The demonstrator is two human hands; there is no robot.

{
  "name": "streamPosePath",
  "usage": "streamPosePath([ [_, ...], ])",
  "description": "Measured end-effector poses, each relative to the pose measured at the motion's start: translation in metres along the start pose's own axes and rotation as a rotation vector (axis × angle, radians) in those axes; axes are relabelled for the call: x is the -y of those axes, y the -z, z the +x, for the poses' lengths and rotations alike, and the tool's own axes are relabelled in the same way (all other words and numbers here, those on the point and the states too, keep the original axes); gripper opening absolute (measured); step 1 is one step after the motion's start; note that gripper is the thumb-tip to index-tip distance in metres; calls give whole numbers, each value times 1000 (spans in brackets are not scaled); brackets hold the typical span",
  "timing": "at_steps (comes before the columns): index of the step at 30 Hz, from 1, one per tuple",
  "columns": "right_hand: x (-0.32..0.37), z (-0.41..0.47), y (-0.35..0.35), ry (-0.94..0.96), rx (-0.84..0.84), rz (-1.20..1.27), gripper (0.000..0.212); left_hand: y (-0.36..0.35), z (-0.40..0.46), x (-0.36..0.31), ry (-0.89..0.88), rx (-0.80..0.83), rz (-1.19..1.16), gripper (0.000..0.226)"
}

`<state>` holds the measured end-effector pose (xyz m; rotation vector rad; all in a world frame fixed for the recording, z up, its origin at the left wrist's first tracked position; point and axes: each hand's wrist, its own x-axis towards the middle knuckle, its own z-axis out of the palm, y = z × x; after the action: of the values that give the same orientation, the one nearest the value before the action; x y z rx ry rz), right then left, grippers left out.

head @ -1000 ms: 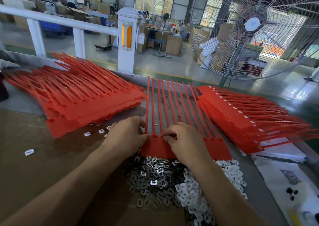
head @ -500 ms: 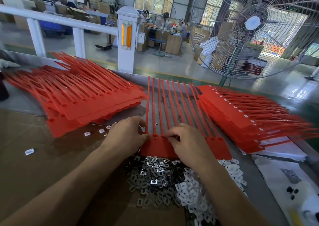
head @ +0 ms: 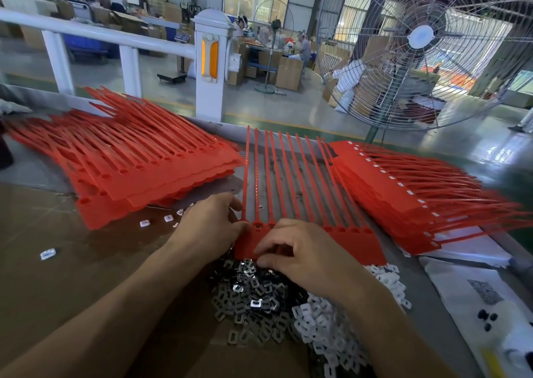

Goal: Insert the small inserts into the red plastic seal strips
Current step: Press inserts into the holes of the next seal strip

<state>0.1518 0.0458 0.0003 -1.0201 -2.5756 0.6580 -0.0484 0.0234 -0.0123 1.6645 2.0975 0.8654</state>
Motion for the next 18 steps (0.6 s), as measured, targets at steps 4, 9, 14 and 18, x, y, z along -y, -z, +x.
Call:
streamPosePath([
  [4,4,3,-6,54,14,-58,15,-1,0,1,-1,-3,2,34],
  [9,5,3,-7,63,-1,-57,10,-1,0,1,-1,-6,-1,34],
  [14,4,1,-6,51,-14,4,3,-1,0,1,-2,-2,-6,34],
  [18,2,0,-7,11,-32,95,5,-1,0,1,2,-3,-10,35],
])
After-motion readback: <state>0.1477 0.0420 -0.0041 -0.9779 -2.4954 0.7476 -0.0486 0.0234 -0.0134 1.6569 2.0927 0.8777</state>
